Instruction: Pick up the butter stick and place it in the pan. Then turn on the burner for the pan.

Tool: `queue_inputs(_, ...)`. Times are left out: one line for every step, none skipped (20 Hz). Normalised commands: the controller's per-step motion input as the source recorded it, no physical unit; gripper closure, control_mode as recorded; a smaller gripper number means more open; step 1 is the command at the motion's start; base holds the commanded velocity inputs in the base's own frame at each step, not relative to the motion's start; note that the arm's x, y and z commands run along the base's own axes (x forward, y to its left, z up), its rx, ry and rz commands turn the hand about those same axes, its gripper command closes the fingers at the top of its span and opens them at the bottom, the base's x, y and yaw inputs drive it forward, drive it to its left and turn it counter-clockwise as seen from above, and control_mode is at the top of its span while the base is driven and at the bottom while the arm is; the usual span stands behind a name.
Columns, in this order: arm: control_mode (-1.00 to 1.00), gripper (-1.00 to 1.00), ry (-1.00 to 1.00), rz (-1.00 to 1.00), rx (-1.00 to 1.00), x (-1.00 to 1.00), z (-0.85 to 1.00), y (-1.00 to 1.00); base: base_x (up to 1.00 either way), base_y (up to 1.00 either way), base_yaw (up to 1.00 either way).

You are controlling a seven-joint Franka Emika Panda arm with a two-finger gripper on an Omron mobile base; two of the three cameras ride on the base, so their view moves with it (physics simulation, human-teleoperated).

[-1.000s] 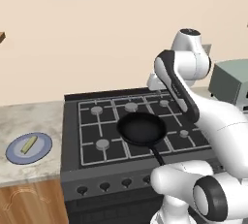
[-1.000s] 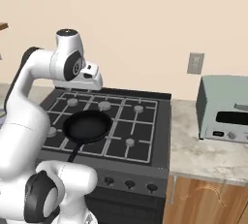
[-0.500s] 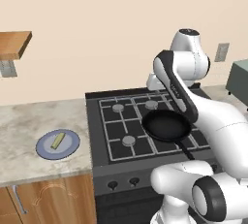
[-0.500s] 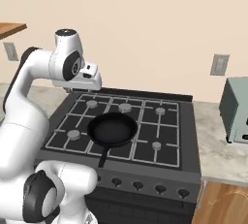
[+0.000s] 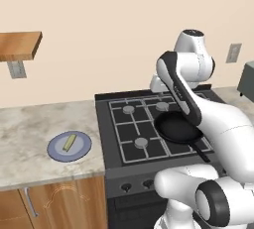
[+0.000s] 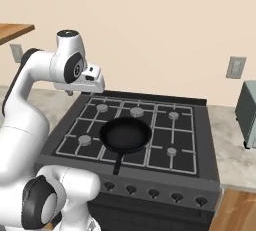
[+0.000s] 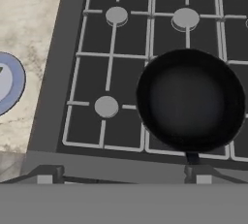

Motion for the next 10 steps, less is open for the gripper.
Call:
queue_inputs(1.0, -1.0, 0.0, 0.0, 0.0, 0.0, 0.0, 0.0, 0.19, 0.31, 0.0)
queue_inputs(1.0, -1.0, 0.0, 0.0, 0.0, 0.0, 0.0, 0.0, 0.17, 0.29, 0.0)
queue_inputs(1.0, -1.0, 0.0, 0.0, 0.0, 0.0, 0.0, 0.0, 0.19, 0.3, 0.0)
queue_inputs(1.0, -1.0, 0.0, 0.0, 0.0, 0.0, 0.0, 0.0, 0.2, 0.33, 0.0)
queue_inputs(1.0, -1.0, 0.0, 0.0, 0.0, 0.0, 0.0, 0.0, 0.21, 0.32, 0.0)
queue_inputs(1.0, -1.0, 0.0, 0.0, 0.0, 0.0, 0.0, 0.0, 0.22, 0.34, 0.0)
queue_inputs(1.0, -1.0, 0.0, 0.0, 0.0, 0.0, 0.0, 0.0, 0.24, 0.36, 0.0)
queue_inputs(1.0, -1.0, 0.0, 0.0, 0.0, 0.0, 0.0, 0.0, 0.27, 0.38, 0.0)
queue_inputs(1.0, -1.0, 0.0, 0.0, 0.0, 0.0, 0.0, 0.0, 0.3, 0.4, 0.0)
queue_inputs(1.0, -1.0, 0.0, 0.0, 0.0, 0.0, 0.0, 0.0, 0.32, 0.38, 0.0)
